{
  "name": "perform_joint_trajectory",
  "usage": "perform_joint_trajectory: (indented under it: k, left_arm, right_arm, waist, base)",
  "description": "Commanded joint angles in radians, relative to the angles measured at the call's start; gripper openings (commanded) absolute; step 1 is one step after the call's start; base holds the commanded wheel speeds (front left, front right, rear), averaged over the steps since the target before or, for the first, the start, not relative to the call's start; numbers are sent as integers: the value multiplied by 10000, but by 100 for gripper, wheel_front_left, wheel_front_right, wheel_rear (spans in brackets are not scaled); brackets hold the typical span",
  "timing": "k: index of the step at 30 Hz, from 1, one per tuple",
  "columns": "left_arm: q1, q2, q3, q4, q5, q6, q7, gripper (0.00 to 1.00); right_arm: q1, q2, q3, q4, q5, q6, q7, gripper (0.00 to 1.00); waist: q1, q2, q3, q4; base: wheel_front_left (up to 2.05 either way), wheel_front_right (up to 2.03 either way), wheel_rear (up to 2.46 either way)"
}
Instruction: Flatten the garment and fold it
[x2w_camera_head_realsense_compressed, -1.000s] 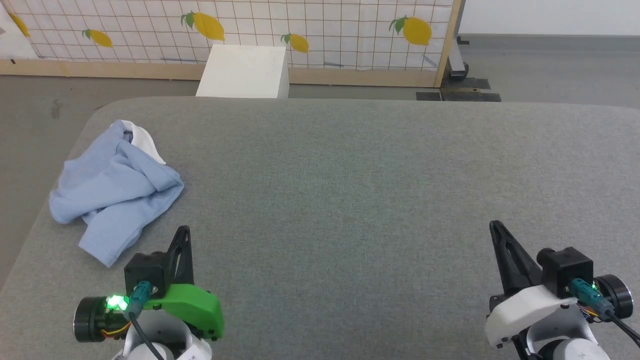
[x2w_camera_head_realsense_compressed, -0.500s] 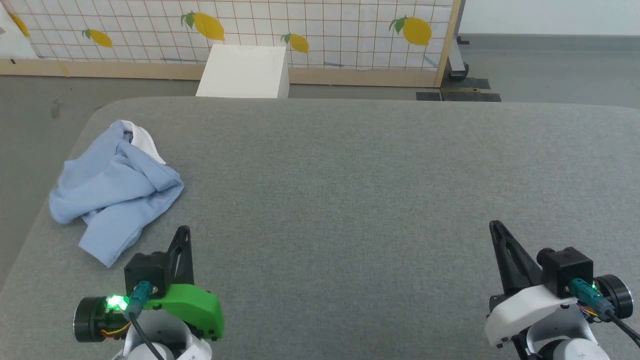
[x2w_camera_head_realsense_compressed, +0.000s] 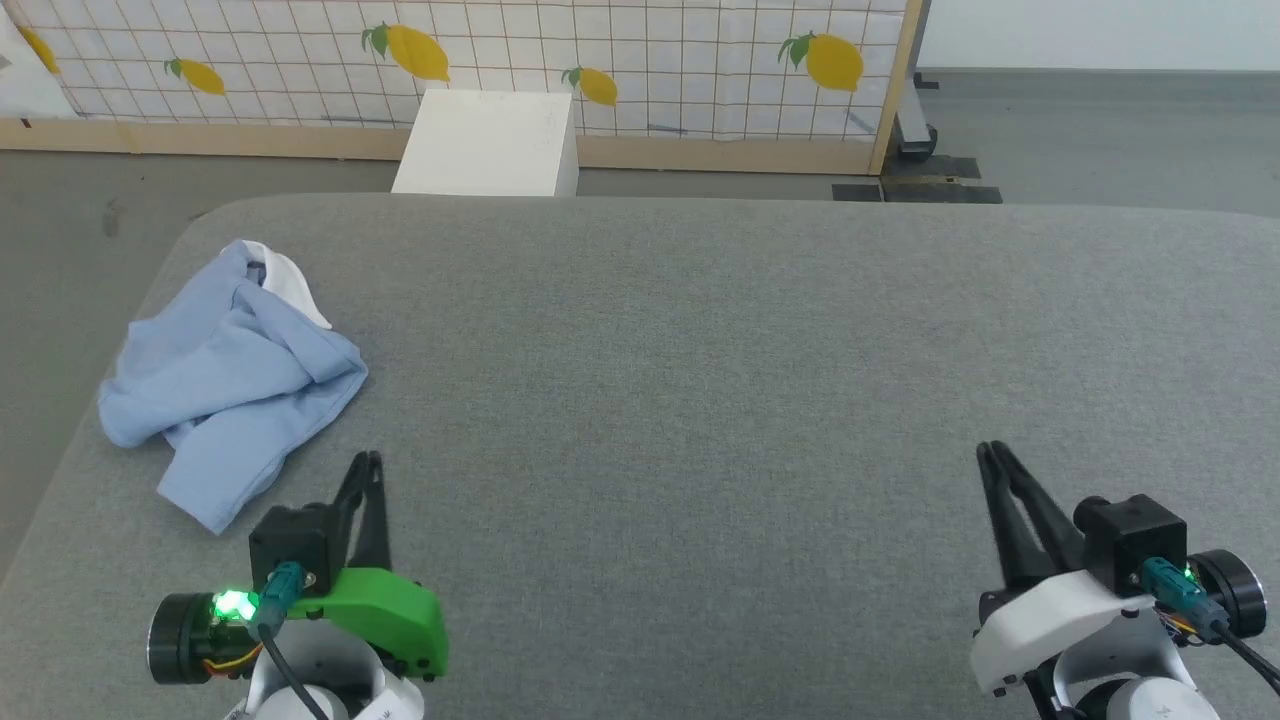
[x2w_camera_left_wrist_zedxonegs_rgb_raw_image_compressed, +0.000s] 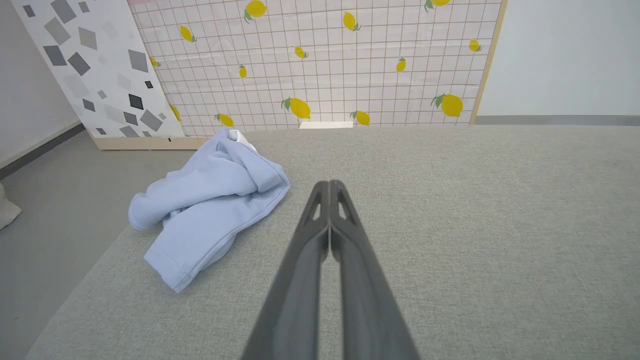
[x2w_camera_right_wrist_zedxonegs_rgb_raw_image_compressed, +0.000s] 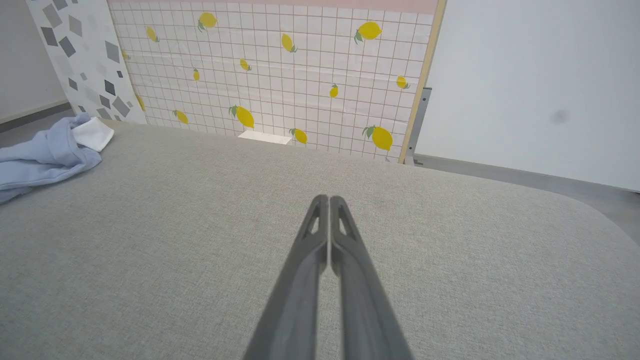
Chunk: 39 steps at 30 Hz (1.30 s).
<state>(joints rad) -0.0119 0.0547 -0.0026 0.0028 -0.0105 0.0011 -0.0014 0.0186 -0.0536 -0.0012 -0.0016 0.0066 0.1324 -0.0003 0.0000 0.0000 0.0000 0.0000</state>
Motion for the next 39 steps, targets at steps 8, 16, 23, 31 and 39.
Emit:
perform_joint_trajectory:
  k: [8, 16, 23, 31, 39]
  left_arm:
    - [4, 0, -19, 0, -2, -2, 4, 100]
    - [9, 4, -37, 7, -20, -16, 14, 100]
    - [6, 14, -60, 11, -41, -26, 12, 100]
    - [13, 45, -100, 13, -62, -44, -29, 100]
    - [29, 87, -136, 9, -102, -57, -37, 100]
  right_arm:
    - [-4, -8, -6, -4, -9, -1, -12, 100]
    - [-30, -12, -45, -21, -73, -2, -69, 100]
    - [-62, -9, -29, -29, -39, -3, -150, 100]
    - [-100, -50, 29, -35, -17, -4, -156, 100]
    - [-134, -67, 48, -94, 25, -5, -217, 100]
  waist:
    - [0, 0, 1, 0]
    - [0, 0, 6, -4]
    - [0, 0, 20, -13]
    - [0, 0, 30, -24]
    - [0, 0, 42, -65]
  base:
    - [0, 0, 0]
    - [0, 0, 0]
    - [0, 0, 0]
    - [0, 0, 0]
    - [0, 0, 0]
